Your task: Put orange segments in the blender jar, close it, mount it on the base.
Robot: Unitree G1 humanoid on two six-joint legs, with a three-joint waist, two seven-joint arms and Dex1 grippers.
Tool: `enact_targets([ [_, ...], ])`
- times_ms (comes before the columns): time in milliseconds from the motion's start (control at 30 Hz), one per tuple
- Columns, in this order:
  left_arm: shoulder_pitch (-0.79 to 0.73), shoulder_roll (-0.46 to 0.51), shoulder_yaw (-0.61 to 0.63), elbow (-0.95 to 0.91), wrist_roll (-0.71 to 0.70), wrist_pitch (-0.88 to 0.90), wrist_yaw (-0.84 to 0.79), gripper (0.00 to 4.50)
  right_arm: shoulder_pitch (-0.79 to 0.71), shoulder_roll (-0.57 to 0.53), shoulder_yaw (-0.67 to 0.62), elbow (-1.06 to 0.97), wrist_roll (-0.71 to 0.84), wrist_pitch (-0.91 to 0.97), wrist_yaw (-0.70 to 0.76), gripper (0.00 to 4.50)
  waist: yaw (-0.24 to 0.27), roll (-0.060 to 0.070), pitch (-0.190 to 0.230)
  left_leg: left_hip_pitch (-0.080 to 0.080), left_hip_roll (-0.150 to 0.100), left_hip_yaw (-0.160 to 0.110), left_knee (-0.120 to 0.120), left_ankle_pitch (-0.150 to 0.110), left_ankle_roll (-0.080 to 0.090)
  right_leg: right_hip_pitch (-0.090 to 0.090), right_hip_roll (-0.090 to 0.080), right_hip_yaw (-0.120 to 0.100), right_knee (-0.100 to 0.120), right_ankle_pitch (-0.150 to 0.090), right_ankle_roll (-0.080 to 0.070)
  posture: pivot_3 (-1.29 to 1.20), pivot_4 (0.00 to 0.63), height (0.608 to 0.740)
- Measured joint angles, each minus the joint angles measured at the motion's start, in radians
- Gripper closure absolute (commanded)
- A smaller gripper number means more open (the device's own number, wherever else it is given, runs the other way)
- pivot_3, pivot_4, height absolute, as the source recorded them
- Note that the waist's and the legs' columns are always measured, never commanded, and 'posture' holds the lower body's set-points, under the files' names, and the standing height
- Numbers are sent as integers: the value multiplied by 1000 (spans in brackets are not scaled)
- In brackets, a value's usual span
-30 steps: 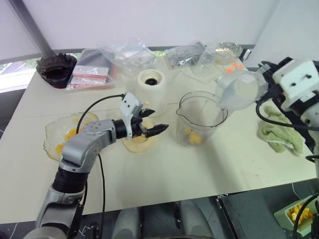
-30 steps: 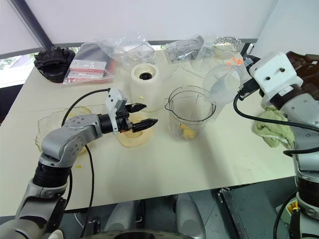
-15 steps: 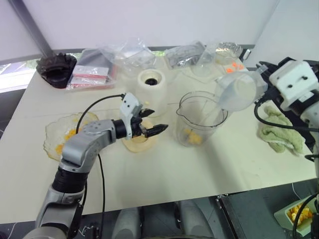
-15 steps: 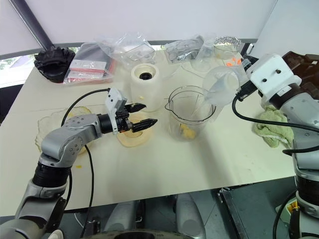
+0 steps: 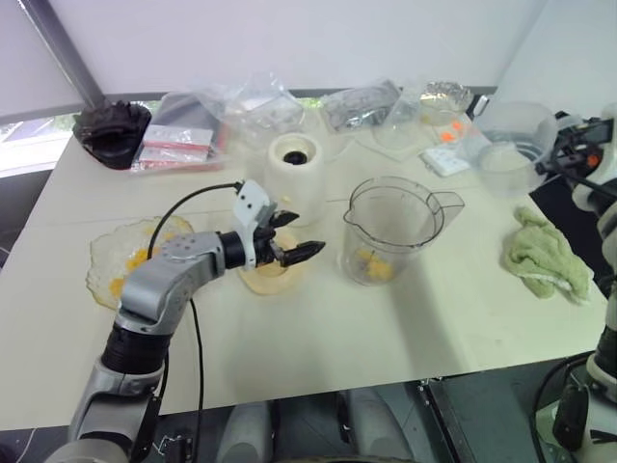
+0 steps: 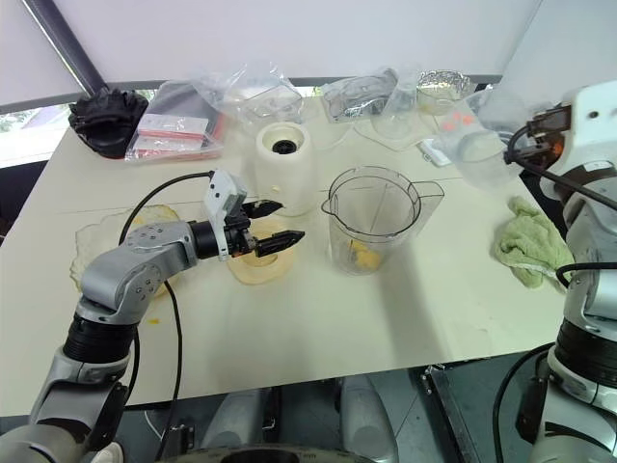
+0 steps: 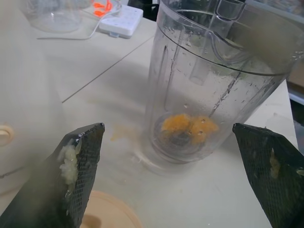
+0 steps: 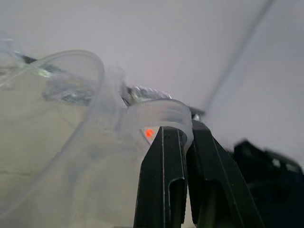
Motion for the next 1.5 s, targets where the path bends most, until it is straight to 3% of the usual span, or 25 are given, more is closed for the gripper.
enact_targets([
  [233,-1,1,0,4,3,-1,0,0,-37,188,-199,146,74,111,-149,4436,-2,0,0,-2,0,0,0,0,0,-2,0,0,0,0,0,0,150,740],
  [500,0,5,1,4,12,-1,5,0,-33,297,-291,415,135,-73,-211,4436,-12,1,0,-2,0,0,0,0,0,-2,1,0,1,0,1,0,150,740],
  [933,13,22,13,-33,11,3,23,0,-134,292,-240,862,153,-486,-231,4436,-12,2,0,-1,0,0,0,0,0,-2,1,0,1,0,1,0,150,740],
  [1067,24,23,23,-39,11,12,29,0,-205,237,-225,1086,150,-624,-240,4436,-11,3,0,-2,0,0,0,0,0,-2,1,1,1,0,1,0,150,740],
  [1333,24,21,29,-51,11,21,32,0,-213,186,-160,1223,124,-736,-269,4436,-13,3,0,-1,0,0,0,0,0,-2,1,1,1,0,1,0,150,740],
  [1433,24,21,29,-51,11,21,32,0,-213,183,-157,1228,129,-744,-277,3583,-13,3,0,-1,0,0,0,0,0,-2,1,1,1,0,1,0,150,740],
  [1500,24,21,29,-51,11,21,32,0,-210,182,-156,1228,135,-746,-278,2599,-13,3,0,-1,0,0,0,0,0,-2,1,1,1,0,1,0,150,740],
])
